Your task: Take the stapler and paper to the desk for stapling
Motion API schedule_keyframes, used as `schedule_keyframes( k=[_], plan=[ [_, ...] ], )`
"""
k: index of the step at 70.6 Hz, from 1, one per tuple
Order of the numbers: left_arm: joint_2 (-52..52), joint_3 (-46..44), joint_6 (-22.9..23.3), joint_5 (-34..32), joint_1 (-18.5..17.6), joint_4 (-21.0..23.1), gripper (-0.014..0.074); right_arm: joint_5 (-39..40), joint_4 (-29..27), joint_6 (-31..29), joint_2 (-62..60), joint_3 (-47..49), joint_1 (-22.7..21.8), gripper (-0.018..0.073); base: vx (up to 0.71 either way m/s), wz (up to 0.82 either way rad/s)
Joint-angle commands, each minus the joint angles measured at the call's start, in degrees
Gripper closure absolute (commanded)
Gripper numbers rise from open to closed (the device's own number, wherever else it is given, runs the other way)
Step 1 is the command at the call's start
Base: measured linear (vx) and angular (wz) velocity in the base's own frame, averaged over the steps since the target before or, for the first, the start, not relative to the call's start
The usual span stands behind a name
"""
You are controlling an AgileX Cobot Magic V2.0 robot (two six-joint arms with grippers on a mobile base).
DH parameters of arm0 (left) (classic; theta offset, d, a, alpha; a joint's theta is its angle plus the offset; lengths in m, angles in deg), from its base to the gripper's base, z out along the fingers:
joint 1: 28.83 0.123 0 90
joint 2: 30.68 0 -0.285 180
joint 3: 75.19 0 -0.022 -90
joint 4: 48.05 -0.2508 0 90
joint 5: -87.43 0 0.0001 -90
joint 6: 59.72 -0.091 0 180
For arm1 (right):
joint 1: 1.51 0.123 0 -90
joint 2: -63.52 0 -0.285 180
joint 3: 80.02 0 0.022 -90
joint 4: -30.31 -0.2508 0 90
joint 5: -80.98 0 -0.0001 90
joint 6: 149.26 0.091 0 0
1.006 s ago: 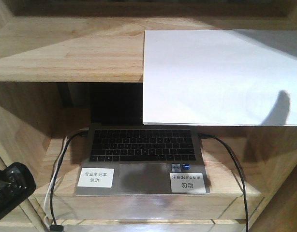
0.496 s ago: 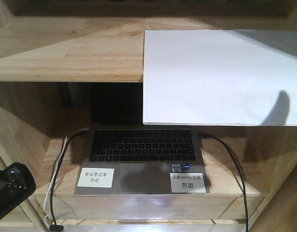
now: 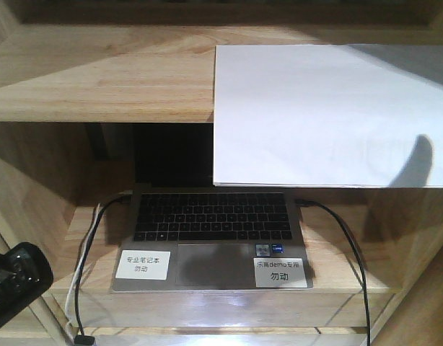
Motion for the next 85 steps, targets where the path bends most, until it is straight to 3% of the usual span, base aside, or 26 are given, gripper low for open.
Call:
schedule_keyframes(
  k=[1,11,25,31,42,53,60,67,85],
  plan=[
    [-0.5,-1.6,0.0,-6.5,-0.2,2.0,0.0603,4.1,1.3,-0.4,0.8,1.6,-0.4,0.0292,0.0,0.0],
    [-0.5,-1.6,0.0,-6.5,-0.2,2.0,0.0603,4.1,3.7,-0.2,0.8,1.6,-0.4,0.0157,0.0,0.0],
    [-0.5,-1.6,0.0,-6.5,-0.2,2.0,0.0603,4.1,5.5,0.5,0.8,1.6,-0.4,-0.0161,0.0,0.0],
    [-0.5,-1.6,0.0,-6.5,-0.2,2.0,0.0603,4.3,6.2,3.9,0.8,1.6,-0.4,-0.0167,0.0,0.0],
    [-0.5,-1.6,0.0,-6.5,-0.2,2.0,0.0603,7.4,7.2,23.0,0.8,1.6,-0.4,-0.0147,0.0,0.0],
    [-0.5,-1.6,0.0,-6.5,-0.2,2.0,0.0603,10.0,12.4,51.5,0.8,1.6,-0.4,-0.0118,0.0,0.0],
    [-0.5,-1.6,0.0,-6.5,-0.2,2.0,0.0603,11.6,15.0,64.5,0.8,1.6,-0.4,-0.0101,0.0,0.0],
    [-0.5,-1.6,0.0,-6.5,-0.2,2.0,0.0603,16.7,15.6,73.3,0.8,0.3,-0.3,-0.009,0.0,0.0],
    [-0.5,-1.6,0.0,-6.5,-0.2,2.0,0.0603,36.1,18.3,88.3,0.8,-7.4,-0.3,-0.0083,0.0,0.0]
  ],
)
